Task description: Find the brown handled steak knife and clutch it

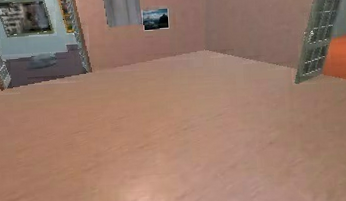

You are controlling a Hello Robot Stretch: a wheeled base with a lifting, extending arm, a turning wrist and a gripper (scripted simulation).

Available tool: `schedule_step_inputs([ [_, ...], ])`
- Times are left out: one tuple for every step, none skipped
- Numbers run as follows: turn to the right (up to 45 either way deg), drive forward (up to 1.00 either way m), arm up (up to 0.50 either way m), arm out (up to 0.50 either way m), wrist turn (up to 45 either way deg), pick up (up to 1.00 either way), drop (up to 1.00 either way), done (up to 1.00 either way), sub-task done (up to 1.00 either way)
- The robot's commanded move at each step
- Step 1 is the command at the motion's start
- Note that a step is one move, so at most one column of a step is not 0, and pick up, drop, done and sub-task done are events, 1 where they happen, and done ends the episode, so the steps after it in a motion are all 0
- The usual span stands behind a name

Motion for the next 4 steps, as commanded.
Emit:
schedule_step_inputs([
  [12.0,0.00,0.00,0.00,0.0,0.00,0.00,0.00,0.00],
  [0.0,0.50,0.00,0.00,0.0,0.00,0.00,0.00,0.00],
  [36.0,0.00,0.00,0.00,0.0,0.00,0.00,0.00,0.00],
  [0.0,1.00,0.00,0.00,0.0,0.00,0.00,0.00,0.00],
])
